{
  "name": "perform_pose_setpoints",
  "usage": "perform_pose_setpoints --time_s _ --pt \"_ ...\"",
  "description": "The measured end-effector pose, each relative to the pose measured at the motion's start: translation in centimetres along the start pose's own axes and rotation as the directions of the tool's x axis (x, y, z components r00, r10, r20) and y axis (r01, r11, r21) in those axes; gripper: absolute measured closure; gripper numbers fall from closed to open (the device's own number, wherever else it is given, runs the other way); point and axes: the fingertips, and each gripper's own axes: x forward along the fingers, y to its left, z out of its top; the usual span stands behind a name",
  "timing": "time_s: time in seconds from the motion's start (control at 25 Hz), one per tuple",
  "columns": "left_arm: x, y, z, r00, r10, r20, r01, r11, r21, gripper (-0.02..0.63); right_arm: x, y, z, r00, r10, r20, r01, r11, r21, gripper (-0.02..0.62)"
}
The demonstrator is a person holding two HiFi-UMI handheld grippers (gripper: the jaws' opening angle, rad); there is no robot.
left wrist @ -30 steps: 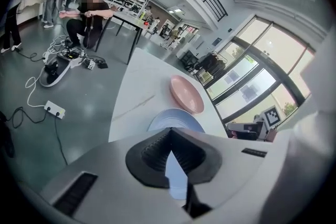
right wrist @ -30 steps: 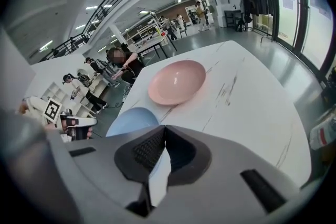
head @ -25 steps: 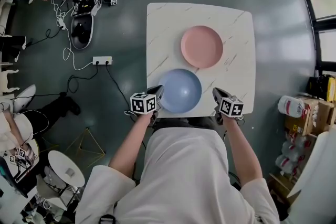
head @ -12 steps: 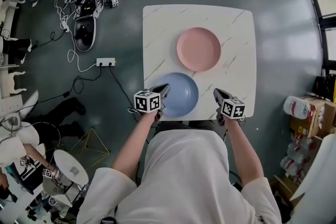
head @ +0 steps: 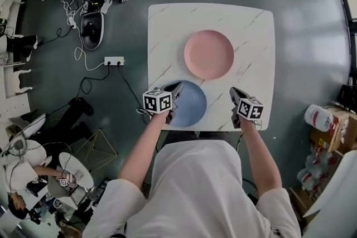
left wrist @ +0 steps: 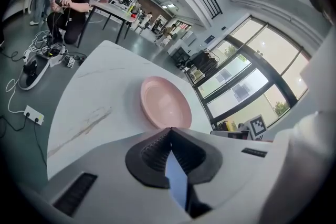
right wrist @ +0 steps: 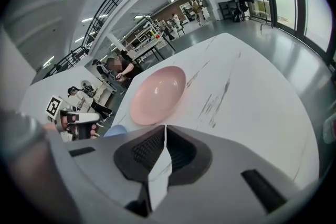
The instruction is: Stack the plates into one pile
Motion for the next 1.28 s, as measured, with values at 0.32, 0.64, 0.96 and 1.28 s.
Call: perform_pose_setpoints --time_s 0.32,0.64,0.96,1.28 --pt "3.1 1.5 3.9 0.998 0.068 -0.015 -0.067 0.995 0.071 0.592 2.5 -1.4 2.5 1.0 0.014 -0.012 -0.014 1.0 -0.003 0.568" --pt "5.8 3.8 6.2 0.989 0.136 -0.063 -0.132 0.988 0.076 0.59 5.0 -2.8 5.1 1.0 0.001 -0.014 -0.001 1.0 0.003 0.56" --pt "7.8 5.4 7.5 0.982 0.162 -0.101 -0.153 0.984 0.091 0.459 7.0 -4.0 6.7 1.0 -0.001 -0.02 0.001 1.0 0.013 0.474" --pt "10.2 6.9 7.4 0.963 0.205 -0.178 -0.189 0.976 0.104 0.377 8.7 -4.9 7.1 0.999 -0.009 -0.042 0.011 0.999 0.036 0.453"
